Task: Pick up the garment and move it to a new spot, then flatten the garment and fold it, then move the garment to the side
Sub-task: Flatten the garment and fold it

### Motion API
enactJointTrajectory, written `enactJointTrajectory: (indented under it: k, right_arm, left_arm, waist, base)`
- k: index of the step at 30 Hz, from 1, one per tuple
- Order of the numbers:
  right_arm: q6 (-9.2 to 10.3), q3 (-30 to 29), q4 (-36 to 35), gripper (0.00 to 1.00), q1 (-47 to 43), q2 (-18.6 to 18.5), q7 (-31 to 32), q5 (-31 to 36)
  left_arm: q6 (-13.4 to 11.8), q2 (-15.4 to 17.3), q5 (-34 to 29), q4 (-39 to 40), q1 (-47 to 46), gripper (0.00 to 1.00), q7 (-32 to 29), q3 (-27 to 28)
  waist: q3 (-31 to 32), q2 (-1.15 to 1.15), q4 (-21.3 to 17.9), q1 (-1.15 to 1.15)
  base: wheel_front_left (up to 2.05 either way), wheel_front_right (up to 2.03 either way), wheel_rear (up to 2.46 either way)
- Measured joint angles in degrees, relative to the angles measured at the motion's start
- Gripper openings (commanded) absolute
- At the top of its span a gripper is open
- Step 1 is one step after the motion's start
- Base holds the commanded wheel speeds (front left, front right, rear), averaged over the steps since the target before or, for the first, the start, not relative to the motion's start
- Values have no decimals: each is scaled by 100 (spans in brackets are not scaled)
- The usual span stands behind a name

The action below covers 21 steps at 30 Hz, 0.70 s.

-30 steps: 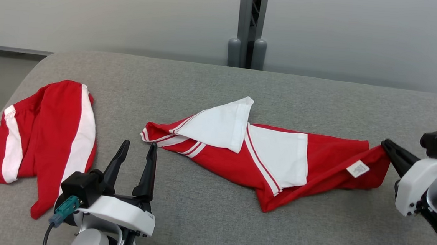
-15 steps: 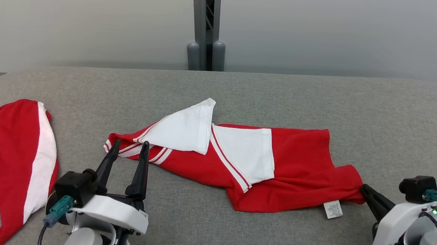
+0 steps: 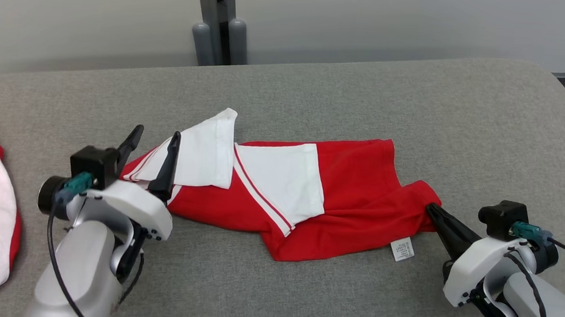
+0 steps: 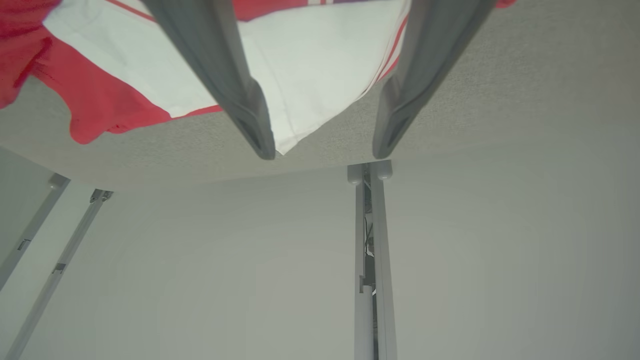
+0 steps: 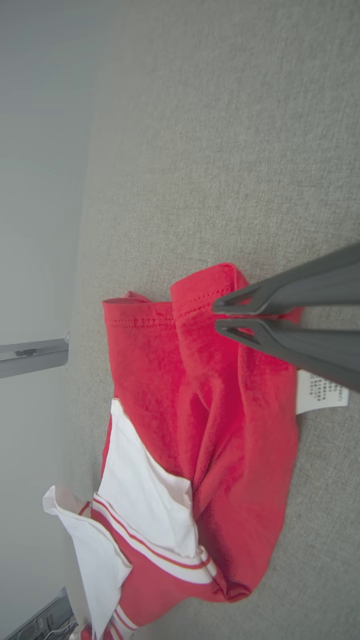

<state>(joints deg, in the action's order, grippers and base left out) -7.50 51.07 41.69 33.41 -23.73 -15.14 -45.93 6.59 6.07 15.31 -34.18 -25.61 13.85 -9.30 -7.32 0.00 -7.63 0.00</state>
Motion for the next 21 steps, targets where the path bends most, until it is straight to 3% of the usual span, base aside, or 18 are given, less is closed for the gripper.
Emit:
enactJointTrajectory:
  k: [5,10,12,16,21]
  right_arm:
    - [1,-137,-1,0,-2,247,0,301]
    - [0,-134,14,0,81,470,23,478]
    - [0,-109,27,0,199,569,49,532]
    - [0,-55,67,0,293,681,57,586]
    - [1,-7,113,0,372,776,57,609]
  left_arm:
    - [68,231,266,-895,-889,100,-856,-283]
    - [86,382,1296,-1187,-1573,100,-2175,-1028]
    - [86,647,1894,-1182,-1867,100,-2808,-1360]
    - [85,981,2164,-1245,-2231,100,-3218,-1780]
    - [85,1047,2435,-1357,-2423,100,-3553,-2261]
  waist:
    - [-145,0,-215,0]
    - [-291,0,-409,0]
    - [-371,0,-521,0]
    - [-469,0,-661,0]
    - [-588,0,-785,0]
  base:
    - [0,0,0]
    - [0,0,0]
    - [0,0,0]
    - [0,0,0]
    - [0,0,0]
